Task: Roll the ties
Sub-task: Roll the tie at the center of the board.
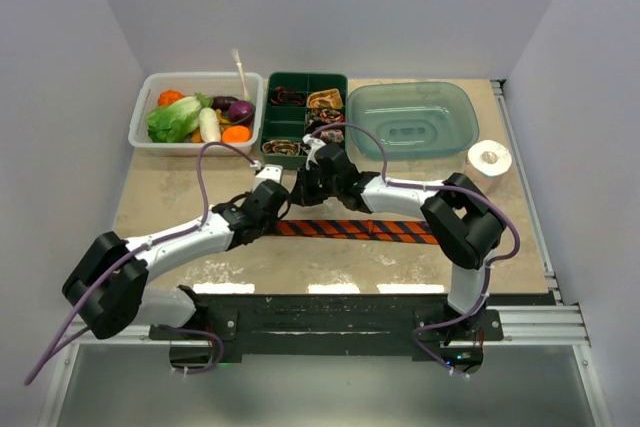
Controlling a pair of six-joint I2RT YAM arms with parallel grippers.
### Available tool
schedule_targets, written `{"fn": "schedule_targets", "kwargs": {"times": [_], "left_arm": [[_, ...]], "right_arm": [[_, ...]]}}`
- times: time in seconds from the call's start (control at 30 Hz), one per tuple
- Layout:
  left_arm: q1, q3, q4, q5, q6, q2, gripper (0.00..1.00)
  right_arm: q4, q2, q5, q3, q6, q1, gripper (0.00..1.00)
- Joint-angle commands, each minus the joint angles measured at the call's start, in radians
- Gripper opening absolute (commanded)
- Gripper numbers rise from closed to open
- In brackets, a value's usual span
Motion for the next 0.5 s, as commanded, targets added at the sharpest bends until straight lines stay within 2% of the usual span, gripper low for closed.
{"fn": "schedule_targets", "kwargs": {"times": [0.0,0.4,0.47], "left_arm": [[-0.042,0.048,-0.029,-0.044,-0.023,0.055,0.00],[-0.142,0.100,-0.048,-0.088,-0.046,0.178,0.00],[-0.150,0.106,-0.049,-0.090,-0.046,0.190,0.09]], "right_arm": [[-0.032,-0.040,0.032,-0.024,-0.030,-0.018,0.00],[-0.045,-0.042,0.043,-0.040,-0.038,-0.021,0.00],[-0.041,-0.042,0.041,-0.044,-0.038,-0.021,0.00]]}}
